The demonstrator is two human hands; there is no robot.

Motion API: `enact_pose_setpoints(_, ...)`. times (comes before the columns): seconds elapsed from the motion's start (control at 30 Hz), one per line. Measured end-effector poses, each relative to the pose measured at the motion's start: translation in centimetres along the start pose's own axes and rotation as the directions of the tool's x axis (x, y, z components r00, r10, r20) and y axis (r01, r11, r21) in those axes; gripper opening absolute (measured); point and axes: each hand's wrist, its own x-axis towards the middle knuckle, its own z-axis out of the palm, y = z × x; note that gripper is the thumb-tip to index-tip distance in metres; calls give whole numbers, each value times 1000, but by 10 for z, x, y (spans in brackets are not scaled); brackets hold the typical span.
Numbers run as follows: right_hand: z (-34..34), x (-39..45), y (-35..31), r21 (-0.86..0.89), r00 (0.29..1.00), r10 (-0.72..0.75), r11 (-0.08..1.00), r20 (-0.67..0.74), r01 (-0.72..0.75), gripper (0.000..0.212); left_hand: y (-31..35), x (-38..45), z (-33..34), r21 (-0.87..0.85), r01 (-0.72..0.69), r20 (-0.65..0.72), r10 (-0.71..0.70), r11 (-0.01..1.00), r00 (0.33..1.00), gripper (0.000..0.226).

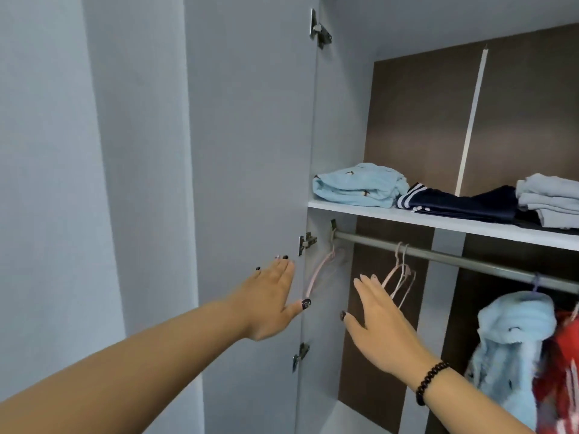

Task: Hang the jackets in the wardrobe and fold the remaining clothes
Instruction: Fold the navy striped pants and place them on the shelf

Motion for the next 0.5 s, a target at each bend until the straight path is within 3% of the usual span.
enact_pose_setpoints(0.5,60,-152,-229,195,935,-206,969,288,153,76,-88,-300,5,14,275,123,-274,961,954,79)
